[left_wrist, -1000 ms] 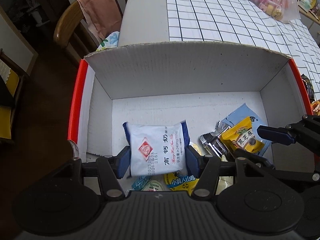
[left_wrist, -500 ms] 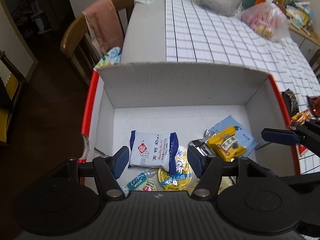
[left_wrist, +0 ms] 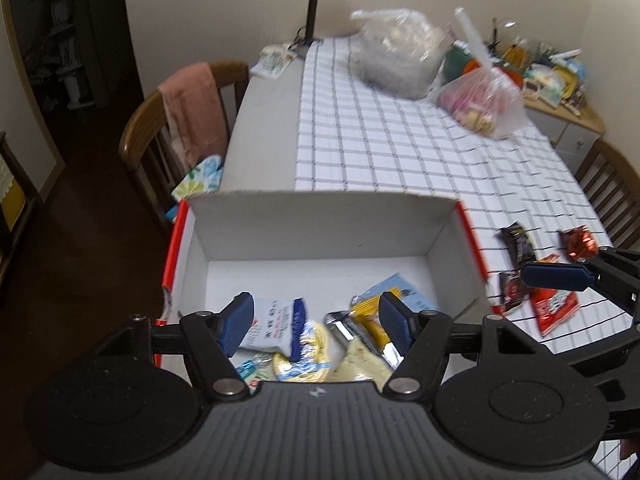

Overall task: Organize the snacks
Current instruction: 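Withdraw both tools from the box back over the snack pile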

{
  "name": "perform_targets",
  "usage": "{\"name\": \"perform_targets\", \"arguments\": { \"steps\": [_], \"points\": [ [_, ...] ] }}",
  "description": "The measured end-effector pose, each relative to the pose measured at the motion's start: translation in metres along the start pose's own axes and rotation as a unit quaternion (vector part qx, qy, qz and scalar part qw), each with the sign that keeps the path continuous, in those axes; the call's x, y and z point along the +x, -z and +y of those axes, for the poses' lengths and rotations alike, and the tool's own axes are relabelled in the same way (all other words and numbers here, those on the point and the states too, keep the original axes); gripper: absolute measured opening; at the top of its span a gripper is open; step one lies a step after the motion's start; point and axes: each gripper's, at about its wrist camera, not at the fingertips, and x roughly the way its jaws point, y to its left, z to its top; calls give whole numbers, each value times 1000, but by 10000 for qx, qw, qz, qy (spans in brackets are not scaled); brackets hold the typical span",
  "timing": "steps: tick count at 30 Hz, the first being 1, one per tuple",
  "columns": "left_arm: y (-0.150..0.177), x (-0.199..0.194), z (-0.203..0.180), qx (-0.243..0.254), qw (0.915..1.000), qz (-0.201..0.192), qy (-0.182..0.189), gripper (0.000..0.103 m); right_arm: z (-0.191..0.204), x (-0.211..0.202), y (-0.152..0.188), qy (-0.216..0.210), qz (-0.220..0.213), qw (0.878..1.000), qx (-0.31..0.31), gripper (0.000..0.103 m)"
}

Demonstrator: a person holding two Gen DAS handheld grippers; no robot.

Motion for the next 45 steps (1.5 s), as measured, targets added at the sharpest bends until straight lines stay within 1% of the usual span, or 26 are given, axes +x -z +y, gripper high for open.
{"name": "perform_targets", "arguments": {
  "steps": [6, 9, 12, 14, 15, 21, 30, 34, 38, 45],
  "points": [
    [4, -22, -28, 101, 9990, -419, 113, 74, -20, -35, 9, -101, -306, 9994, 119, 93],
    [6, -29, -46, 101, 9983, -542, 190, 75, -36, -52, 16, -113, -453, 9988, 141, 95],
    [9, -33, -65, 117, 9975, -655, 256, 79, -55, -68, 26, -135, -531, 9982, 244, 96],
    [11, -34, -79, 129, 9969, -707, 331, 81, -68, -77, 33, -149, -559, 9979, 303, 100],
    [13, -34, -86, 114, 9967, -719, 372, 81, -74, -81, 37, -144, -578, 9977, 325, 103],
    [21, -24, -131, 89, 9967, -622, 504, 81, -115, -98, 58, -46, -541, 9975, 443, 103],
    [28, -5, -194, 170, 9969, -527, 551, 81, -187, -114, 85, 406, -376, 9972, 499, 103],
    [31, 12, -219, 168, 9980, -404, 459, 81, -219, -115, 93, 565, -298, 9967, 509, 103],
    [31, 31, -238, 63, 9992, -283, 271, 81, -250, -111, 100, 649, -175, 9963, 532, 103],
    [37, 68, -273, 62, 9995, -210, -240, 81, -287, -94, 107, 652, 29, 9968, 456, 103]
  ]
}}
